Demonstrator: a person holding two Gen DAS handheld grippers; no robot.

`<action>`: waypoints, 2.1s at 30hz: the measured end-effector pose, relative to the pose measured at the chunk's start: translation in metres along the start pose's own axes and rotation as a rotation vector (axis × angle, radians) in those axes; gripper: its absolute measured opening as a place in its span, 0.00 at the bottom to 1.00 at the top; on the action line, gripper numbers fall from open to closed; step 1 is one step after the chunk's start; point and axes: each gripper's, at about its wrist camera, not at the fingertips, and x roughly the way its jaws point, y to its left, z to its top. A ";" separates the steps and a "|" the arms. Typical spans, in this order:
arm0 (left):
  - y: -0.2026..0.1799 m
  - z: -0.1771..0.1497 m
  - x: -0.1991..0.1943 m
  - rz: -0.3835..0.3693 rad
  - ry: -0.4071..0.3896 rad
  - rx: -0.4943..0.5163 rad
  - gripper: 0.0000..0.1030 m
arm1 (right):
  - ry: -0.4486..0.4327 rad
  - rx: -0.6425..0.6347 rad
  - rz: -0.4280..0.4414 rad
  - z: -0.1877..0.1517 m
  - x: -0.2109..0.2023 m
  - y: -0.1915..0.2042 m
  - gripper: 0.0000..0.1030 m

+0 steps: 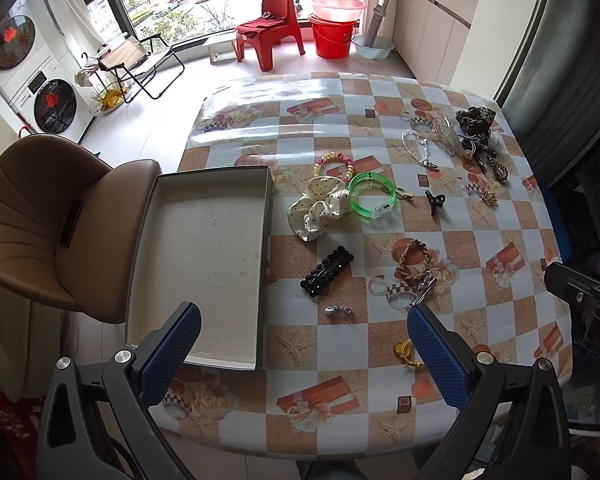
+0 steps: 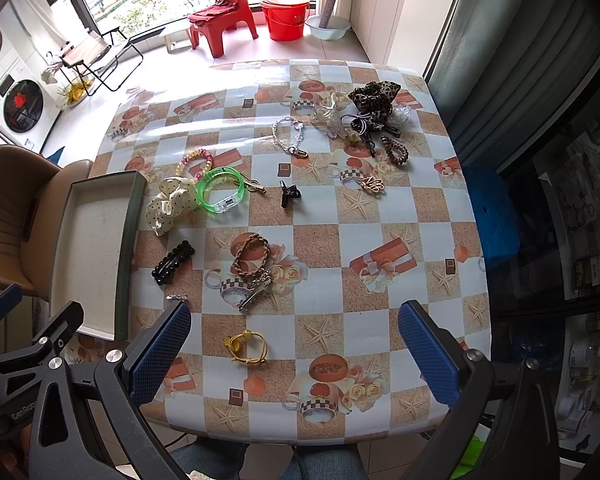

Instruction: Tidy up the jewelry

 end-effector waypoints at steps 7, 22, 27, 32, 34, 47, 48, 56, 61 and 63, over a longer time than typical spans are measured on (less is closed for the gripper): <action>0.000 0.000 0.000 0.000 0.001 -0.001 1.00 | 0.000 -0.002 0.000 0.001 0.000 0.000 1.00; -0.001 0.001 0.000 -0.001 0.003 0.000 1.00 | 0.001 -0.001 0.000 0.002 0.000 0.001 1.00; -0.001 0.001 0.000 -0.001 0.004 -0.001 1.00 | 0.003 -0.002 -0.001 0.002 0.001 0.001 1.00; 0.000 0.001 0.000 -0.002 0.006 0.000 1.00 | 0.006 -0.001 -0.001 0.002 0.002 0.001 1.00; -0.001 0.001 0.000 -0.002 0.005 0.000 1.00 | 0.006 -0.001 -0.001 0.002 0.002 0.001 1.00; 0.005 -0.005 0.001 -0.005 0.013 -0.003 1.00 | 0.010 -0.001 -0.001 0.003 0.004 0.002 1.00; 0.006 -0.006 0.001 -0.005 0.014 -0.003 1.00 | 0.009 -0.002 -0.001 0.003 0.004 0.001 1.00; 0.009 -0.011 0.004 -0.013 0.025 -0.004 1.00 | 0.019 0.001 0.004 0.002 0.006 0.003 1.00; 0.011 0.000 0.022 -0.020 0.032 -0.003 1.00 | 0.044 0.010 0.013 -0.001 0.018 0.002 1.00; 0.011 0.004 0.029 -0.028 0.029 -0.003 1.00 | 0.059 0.017 0.020 -0.003 0.027 -0.002 1.00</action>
